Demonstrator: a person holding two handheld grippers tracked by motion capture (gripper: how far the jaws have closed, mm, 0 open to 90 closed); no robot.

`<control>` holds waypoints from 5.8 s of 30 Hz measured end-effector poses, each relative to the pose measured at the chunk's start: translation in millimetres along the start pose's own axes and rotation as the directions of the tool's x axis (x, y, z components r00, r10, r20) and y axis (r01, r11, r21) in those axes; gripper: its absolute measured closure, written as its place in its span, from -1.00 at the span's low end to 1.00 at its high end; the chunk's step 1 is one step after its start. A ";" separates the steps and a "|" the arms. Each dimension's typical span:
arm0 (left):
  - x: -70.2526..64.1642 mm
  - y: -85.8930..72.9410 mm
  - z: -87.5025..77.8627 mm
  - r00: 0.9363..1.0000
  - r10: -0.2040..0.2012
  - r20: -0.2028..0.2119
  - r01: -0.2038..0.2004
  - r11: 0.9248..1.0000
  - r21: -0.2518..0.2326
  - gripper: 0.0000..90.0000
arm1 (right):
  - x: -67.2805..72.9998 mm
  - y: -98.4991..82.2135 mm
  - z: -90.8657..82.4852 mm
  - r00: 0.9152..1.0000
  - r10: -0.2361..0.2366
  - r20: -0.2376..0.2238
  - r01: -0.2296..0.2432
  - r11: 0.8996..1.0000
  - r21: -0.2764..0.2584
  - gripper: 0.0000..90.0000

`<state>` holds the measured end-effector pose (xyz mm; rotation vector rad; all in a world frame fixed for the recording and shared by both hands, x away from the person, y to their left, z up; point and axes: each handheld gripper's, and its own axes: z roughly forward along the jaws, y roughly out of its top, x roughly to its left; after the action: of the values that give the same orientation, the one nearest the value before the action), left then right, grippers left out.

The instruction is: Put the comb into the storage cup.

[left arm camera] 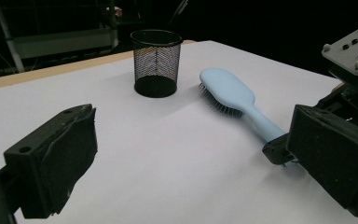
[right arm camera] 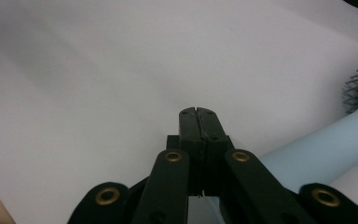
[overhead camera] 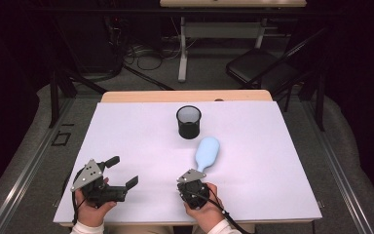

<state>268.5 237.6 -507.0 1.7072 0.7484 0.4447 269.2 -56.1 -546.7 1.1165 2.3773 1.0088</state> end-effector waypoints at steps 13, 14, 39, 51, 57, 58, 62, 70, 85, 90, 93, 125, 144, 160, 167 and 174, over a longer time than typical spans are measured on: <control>0.2 -0.3 0.6 1.000 -0.002 0.005 0.002 1.000 0.000 -0.96 | 2.4 -2.8 3.8 1.000 -0.017 0.002 0.016 0.999 0.039 1.00; 0.1 -0.4 0.7 1.000 -0.002 0.005 0.002 1.000 0.000 -0.96 | 2.4 -2.8 3.8 1.000 -0.017 0.002 0.016 0.999 0.039 1.00; 0.8 -0.5 0.6 1.000 -0.004 0.004 0.004 1.000 0.002 -0.95 | -3.1 -11.1 -6.6 0.999 -0.031 0.023 0.029 0.996 0.085 1.00; 0.3 -0.7 1.2 1.000 -0.003 0.000 0.003 1.000 0.001 -0.95 | -15.3 -22.5 -15.2 0.999 0.010 0.052 -0.015 0.996 0.091 1.00; 0.6 -0.6 0.8 1.000 -0.002 -0.004 0.002 1.000 0.004 -0.95 | -19.7 -26.7 -19.2 0.998 0.018 0.059 -0.023 0.996 0.088 1.00; 0.6 -0.7 0.8 1.000 -0.002 -0.004 0.002 1.000 0.001 -0.95 | -21.3 -27.7 -20.7 0.998 0.017 0.065 -0.023 0.996 0.090 1.00; 0.7 -0.7 0.6 1.000 -0.002 -0.001 0.002 1.000 0.001 -0.95 | -24.8 -30.4 -24.0 0.997 0.023 0.074 -0.030 0.995 0.093 1.00; 0.6 -0.7 0.9 1.000 -0.002 -0.002 0.002 1.000 0.000 -0.95 | -35.8 -37.2 -31.5 0.994 0.047 0.094 -0.056 0.994 0.095 1.00; 0.9 -0.8 0.6 1.000 -0.002 -0.003 0.002 1.000 -0.001 -0.95 | -55.1 -45.8 -41.2 0.990 0.080 0.119 -0.091 0.991 0.095 1.00; 0.7 -0.7 0.7 1.000 0.001 -0.003 -0.001 1.000 -0.001 -0.95 | -62.0 -48.4 -44.5 0.987 0.099 0.125 -0.110 0.990 0.089 1.00; 0.8 -0.8 0.6 1.000 0.000 -0.003 0.000 1.000 -0.001 -0.95 | -65.6 -49.5 -46.7 0.985 0.113 0.131 -0.125 0.988 0.088 1.00; 0.5 -1.0 1.5 1.000 0.000 -0.006 0.000 1.000 0.005 -0.95 | -81.1 -55.2 -49.6 0.977 0.152 0.150 -0.163 0.984 0.067 1.00; 1.3 -1.2 2.2 1.000 -0.003 0.004 0.003 1.000 0.003 -0.95 | -78.7 -53.7 -55.3 0.984 0.138 0.116 -0.142 0.990 0.025 1.00; 2.0 -1.3 2.0 1.000 -0.002 -0.001 0.002 1.000 0.005 -0.95 | -83.0 -50.7 -63.7 0.985 0.145 0.095 -0.142 0.989 -0.035 0.82; 2.0 -1.4 2.0 1.000 -0.003 -0.001 0.003 1.000 0.005 -0.95 | -86.1 -49.7 -68.7 0.982 0.162 0.093 -0.157 0.986 -0.059 0.74; 1.9 -1.3 2.0 1.000 -0.001 -0.002 0.001 1.000 0.006 -0.95 | -89.9 -49.5 -72.1 0.983 0.154 0.096 -0.146 0.986 -0.081 0.59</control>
<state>270.8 237.7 -509.0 1.7117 0.7525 0.4434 260.6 -180.4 -532.4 1.3037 2.1850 1.0525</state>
